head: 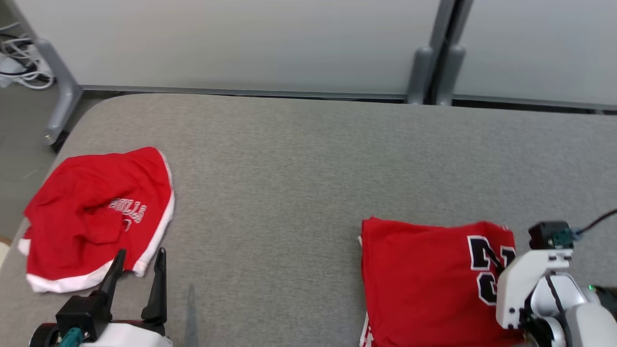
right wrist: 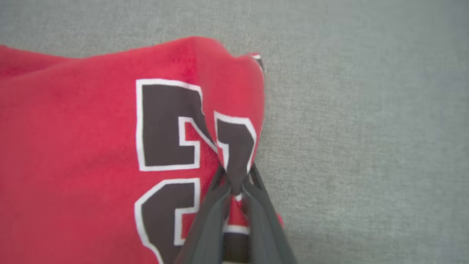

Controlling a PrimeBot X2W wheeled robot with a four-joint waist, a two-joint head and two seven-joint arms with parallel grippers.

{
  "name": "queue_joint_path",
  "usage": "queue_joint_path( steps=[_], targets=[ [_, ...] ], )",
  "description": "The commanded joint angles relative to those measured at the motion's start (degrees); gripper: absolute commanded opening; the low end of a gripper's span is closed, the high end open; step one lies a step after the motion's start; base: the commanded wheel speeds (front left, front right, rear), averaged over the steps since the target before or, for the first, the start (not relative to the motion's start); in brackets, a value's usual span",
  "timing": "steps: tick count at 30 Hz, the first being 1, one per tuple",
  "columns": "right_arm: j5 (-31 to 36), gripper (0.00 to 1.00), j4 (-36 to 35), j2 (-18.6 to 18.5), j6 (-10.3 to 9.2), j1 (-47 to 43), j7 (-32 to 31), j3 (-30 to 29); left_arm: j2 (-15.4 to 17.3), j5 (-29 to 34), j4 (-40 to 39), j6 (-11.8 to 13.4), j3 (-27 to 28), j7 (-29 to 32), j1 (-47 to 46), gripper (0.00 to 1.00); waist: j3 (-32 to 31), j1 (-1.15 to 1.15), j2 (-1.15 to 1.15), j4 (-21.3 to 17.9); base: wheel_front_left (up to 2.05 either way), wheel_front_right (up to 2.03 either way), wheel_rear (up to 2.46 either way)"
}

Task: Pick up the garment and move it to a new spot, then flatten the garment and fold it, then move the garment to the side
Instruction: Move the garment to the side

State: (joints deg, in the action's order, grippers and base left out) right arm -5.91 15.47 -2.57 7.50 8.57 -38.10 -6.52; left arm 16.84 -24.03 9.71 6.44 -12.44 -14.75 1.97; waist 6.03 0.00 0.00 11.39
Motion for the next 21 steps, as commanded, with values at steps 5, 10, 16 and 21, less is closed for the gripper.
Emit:
queue_joint_path(
  steps=[5, 10, 16, 21],
  targets=[
    [4.3, 0.00, -0.8, -3.2, -0.01, 6.8, 1.3, 3.4, 0.1, 1.2, -2.8, 0.6, 0.2, -0.4, -3.1, 1.00, 5.1, 0.00, 0.00, -8.6, 0.00, 0.00, 0.00],
    [5.3, 0.00, 1.3, -7.7, -0.01, 13.5, 3.7, 4.8, 2.2, 2.3, -5.7, 0.3, 0.6, 0.4, -5.7, 1.00, 9.7, 0.00, 0.00, -14.2, 0.00, 0.00, 0.00],
    [6.4, 0.00, 5.8, -14.9, -0.01, 21.7, 6.6, 3.9, 4.6, 4.2, -10.6, 0.6, 0.1, 3.2, -9.0, 1.00, 14.6, 0.00, 0.00, -18.3, 0.00, 0.00, 0.00],
    [7.5, 0.00, 10.4, -18.5, -0.01, 26.9, 10.3, 0.7, 6.2, 5.1, -13.8, 0.1, -0.6, 5.7, -11.0, 1.00, 17.0, 0.00, 0.00, -19.6, 0.00, 0.00, 0.00]
  ],
)
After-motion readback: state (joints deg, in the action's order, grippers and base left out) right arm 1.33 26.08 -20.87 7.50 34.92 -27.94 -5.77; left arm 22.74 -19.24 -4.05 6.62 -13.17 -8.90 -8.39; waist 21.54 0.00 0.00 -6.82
